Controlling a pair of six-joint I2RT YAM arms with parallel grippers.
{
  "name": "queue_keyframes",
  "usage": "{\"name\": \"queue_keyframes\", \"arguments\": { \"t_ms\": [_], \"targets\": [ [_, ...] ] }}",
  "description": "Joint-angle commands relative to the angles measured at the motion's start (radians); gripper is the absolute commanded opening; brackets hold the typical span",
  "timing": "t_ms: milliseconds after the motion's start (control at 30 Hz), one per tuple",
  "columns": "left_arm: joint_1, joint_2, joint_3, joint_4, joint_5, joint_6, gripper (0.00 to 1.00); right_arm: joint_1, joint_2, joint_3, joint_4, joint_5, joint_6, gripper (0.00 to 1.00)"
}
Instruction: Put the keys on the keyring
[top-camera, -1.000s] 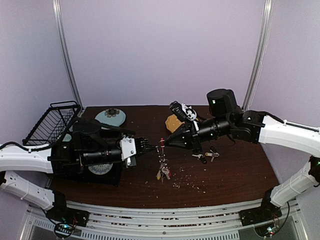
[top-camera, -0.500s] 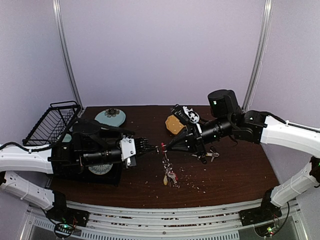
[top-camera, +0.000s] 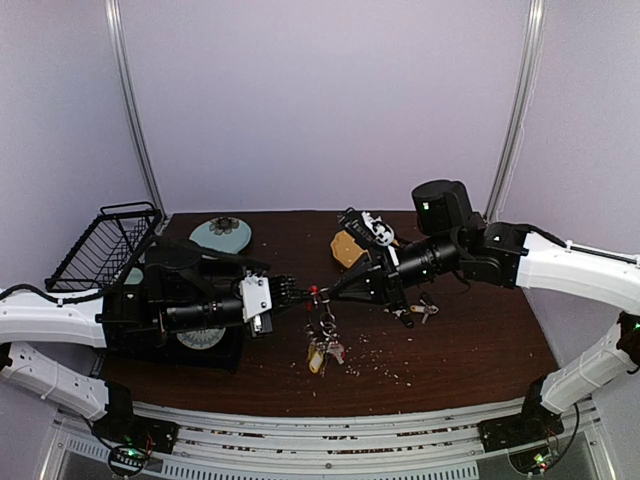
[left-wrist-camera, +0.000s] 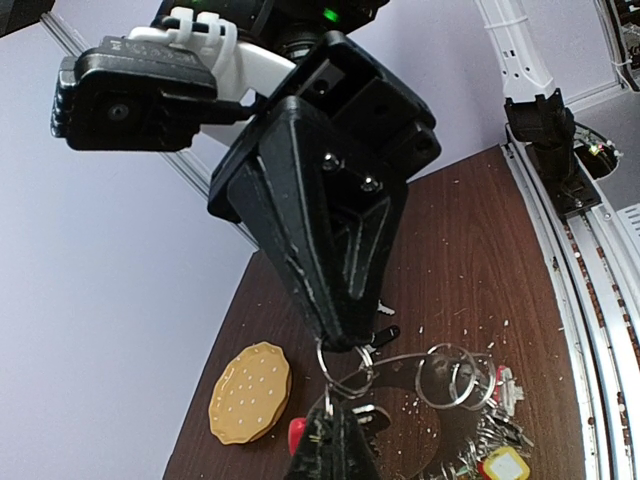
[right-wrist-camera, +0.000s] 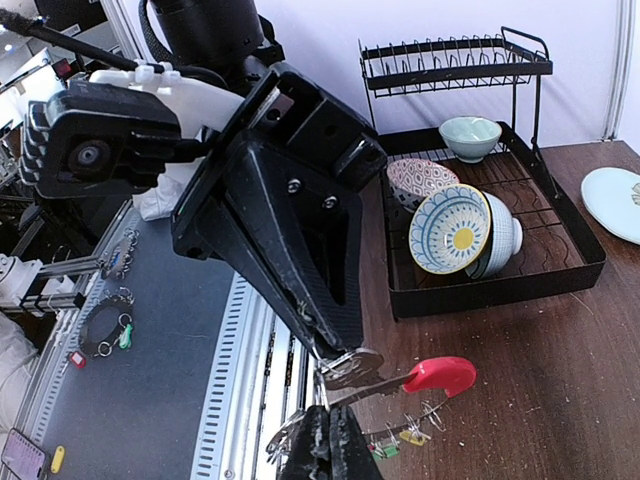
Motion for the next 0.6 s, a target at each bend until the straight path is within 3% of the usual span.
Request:
{"name": "queue_keyframes", "arguments": {
  "t_ms": [0, 567],
  "targets": [
    [0.001, -0.018, -0.005, 0.050, 0.013, -0.011, 0.00, 0.002, 0.001, 0.016, 0.035, 0.013, 0.017, 0.00],
    [0.001, -0.002, -0.006, 0.038, 0.020, 0.000, 0.00, 0.001, 0.004, 0.028, 0.058, 0.055, 0.053, 0.00]
  ]
}}
